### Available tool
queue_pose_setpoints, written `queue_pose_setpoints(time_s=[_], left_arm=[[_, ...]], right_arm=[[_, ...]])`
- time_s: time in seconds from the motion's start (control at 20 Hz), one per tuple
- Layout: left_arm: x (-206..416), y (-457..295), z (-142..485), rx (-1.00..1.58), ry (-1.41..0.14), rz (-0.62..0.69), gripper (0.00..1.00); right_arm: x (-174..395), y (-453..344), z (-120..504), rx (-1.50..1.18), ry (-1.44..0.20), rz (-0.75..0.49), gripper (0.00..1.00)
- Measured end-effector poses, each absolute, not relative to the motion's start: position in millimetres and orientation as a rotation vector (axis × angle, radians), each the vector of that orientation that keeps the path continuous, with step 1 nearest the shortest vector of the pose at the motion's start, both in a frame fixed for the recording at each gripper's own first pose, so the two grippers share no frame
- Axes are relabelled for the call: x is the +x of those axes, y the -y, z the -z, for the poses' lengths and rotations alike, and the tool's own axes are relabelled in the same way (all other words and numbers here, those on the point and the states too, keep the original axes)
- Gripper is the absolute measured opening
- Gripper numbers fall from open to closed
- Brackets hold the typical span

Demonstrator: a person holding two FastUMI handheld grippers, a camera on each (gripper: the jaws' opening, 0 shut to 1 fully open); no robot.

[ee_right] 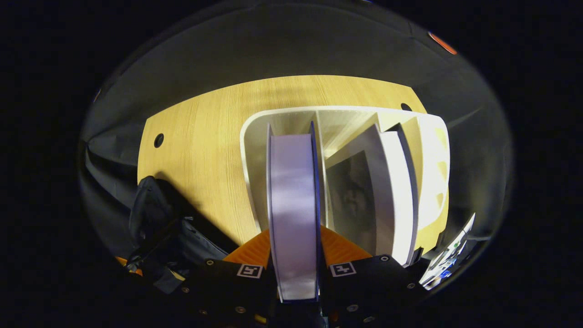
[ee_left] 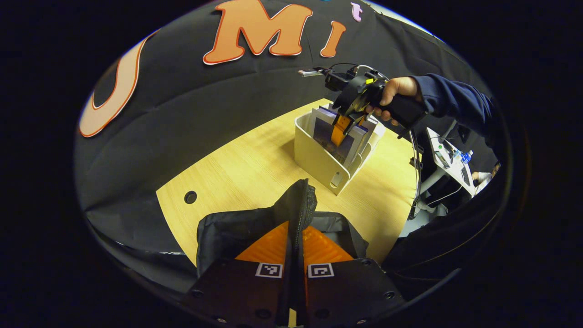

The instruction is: Open the schoolbag, grab two books from the bookshelf and put them into the schoolbag.

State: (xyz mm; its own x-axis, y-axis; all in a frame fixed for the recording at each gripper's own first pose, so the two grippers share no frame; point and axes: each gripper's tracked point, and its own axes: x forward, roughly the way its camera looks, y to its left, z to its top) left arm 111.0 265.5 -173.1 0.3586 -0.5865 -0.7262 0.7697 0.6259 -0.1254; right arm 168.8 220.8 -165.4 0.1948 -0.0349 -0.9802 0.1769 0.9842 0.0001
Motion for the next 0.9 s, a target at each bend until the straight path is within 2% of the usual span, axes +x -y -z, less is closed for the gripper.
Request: queue_pose_setpoints(time_s=[0.3, 0.8, 0.9], left_arm=[[106.8, -260.8, 175.3, 0.213, -0.828, 0.880, 0.06], [112.4, -256.5, 167.6, 0.189, -0.760, 0.876, 0.06], [114.9, -258.2, 164.6, 0.205, -0.747, 0.879, 0.10]], right_arm=[[138.5, -207.8, 111.9, 0.186, -1.283, 0.093, 0.38], [42.2, -208.5, 51.9, 0.462, -1.112, 0.042, 0.36], [35.3, -211.8, 43.9, 0.493, -1.074, 0.023, 0.36]])
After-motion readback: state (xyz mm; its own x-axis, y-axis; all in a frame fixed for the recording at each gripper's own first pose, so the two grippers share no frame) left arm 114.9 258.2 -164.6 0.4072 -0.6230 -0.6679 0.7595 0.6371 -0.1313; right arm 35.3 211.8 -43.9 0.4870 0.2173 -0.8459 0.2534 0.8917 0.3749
